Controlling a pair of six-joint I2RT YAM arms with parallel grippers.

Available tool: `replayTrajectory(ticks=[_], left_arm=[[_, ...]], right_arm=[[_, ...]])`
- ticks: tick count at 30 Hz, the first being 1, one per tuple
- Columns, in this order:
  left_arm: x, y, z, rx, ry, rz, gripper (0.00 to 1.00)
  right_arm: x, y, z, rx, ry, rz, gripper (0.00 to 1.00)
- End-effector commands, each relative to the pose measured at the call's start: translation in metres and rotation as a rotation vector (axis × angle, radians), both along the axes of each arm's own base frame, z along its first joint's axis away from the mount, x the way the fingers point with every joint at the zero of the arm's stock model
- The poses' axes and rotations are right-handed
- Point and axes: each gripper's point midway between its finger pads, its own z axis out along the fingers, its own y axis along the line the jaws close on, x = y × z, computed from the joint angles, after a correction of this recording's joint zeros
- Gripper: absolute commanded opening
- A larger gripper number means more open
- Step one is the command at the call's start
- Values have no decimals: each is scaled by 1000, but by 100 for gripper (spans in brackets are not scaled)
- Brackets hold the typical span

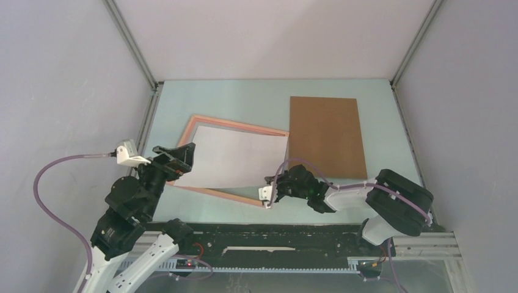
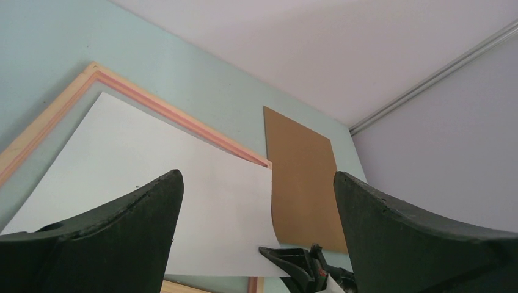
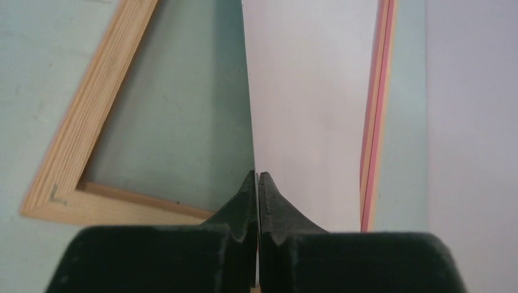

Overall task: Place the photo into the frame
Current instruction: Turn over the photo from the photo frame.

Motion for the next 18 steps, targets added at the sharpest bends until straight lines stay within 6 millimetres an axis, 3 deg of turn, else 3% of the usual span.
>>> replayTrajectory(ticks=[1, 7, 18], left_arm=[[7, -6, 4, 5, -16, -10, 100], [6, -2, 8, 14, -29, 2, 100], [6, -2, 9, 16, -37, 2, 100]], right_arm=[[16, 24, 21, 84, -18, -82, 0], [25, 39, 17, 86, -30, -80, 0], [40, 49, 10, 40, -50, -79, 0]])
